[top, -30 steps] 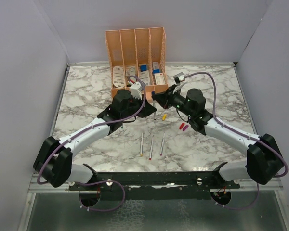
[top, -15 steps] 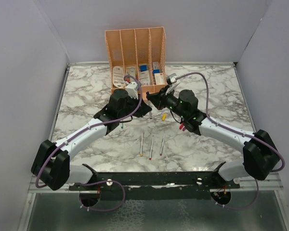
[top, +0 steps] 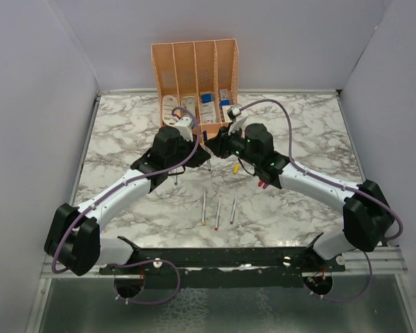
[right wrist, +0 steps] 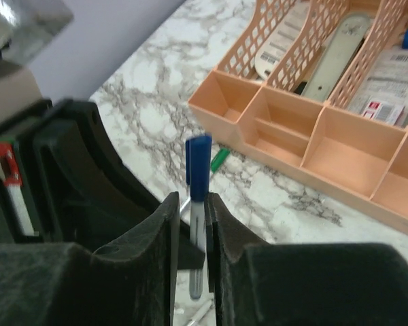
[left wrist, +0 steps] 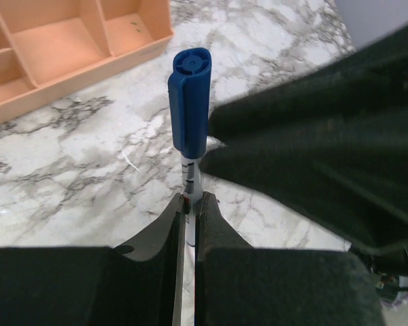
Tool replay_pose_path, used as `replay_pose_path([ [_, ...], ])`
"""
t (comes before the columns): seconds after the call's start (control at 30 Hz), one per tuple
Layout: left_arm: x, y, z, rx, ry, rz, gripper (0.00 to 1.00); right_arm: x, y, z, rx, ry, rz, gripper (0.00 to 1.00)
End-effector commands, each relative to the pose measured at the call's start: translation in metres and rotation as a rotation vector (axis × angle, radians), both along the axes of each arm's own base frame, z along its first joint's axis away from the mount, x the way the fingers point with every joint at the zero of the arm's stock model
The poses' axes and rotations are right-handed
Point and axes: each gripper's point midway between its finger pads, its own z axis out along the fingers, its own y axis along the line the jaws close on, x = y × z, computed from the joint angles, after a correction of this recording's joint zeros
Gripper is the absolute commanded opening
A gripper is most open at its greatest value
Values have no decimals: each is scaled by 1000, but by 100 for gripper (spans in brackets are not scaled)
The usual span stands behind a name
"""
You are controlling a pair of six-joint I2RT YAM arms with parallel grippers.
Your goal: Insert the pens into the pen caps
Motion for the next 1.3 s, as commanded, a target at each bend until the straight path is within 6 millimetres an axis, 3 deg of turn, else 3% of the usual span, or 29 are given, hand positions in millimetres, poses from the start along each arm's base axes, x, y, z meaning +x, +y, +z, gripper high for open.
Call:
replay_pose_path([
  [0.0,22,27,-1,65,-7,127,0,-22,13,-26,-102,131,80,23],
  [0.17,0,44,-60,200,174,140,0,-10,9,25,-47,21,26,25],
  [0.33,-3,65,-90,376,267,163,0,-5,-7,50,-30,-38,-52,26],
  [0.5,3,83,-109,508,321,177,0,-1,-26,40,-79,-19,-139,25],
  [0.8,14,99,-138,577,386,203,0,-9,-42,19,-103,29,-181,25],
  [1.27,20,98,-167,545,476,244,0,-12,-44,6,-122,64,-185,26],
])
